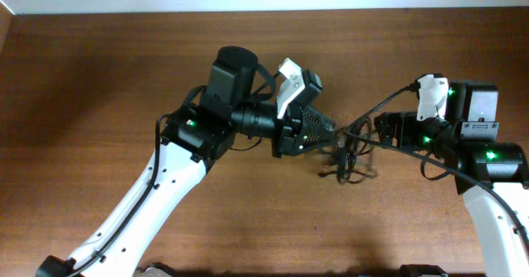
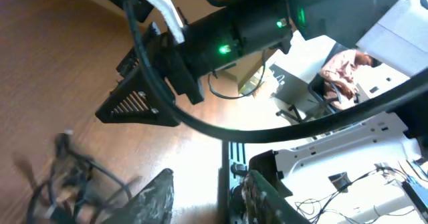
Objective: Untangle cables
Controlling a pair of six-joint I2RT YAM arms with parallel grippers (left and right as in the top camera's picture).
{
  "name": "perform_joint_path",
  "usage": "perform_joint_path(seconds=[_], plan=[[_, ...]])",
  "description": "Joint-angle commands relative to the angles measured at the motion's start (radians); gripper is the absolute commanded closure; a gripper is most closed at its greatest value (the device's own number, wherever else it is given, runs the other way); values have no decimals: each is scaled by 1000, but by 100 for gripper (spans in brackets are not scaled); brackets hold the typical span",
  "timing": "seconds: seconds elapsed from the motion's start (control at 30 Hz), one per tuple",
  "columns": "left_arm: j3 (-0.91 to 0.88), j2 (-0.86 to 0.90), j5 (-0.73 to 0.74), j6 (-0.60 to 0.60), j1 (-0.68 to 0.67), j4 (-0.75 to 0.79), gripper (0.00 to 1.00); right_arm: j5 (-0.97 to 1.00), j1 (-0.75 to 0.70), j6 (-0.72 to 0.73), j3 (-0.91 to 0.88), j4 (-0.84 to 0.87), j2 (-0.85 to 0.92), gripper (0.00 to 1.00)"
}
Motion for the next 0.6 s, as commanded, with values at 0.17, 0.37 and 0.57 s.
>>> perform_joint_path(seconds=[0.17, 0.37, 0.57], plan=[[16, -23, -53, 5, 0, -24, 41, -2, -3, 6, -3, -11, 0, 14], [16, -23, -524, 4, 0, -224, 1, -75, -3, 6, -3, -54, 0, 4], [16, -23, -941, -60, 0, -386, 1, -96, -3, 6, -4, -54, 33, 1]])
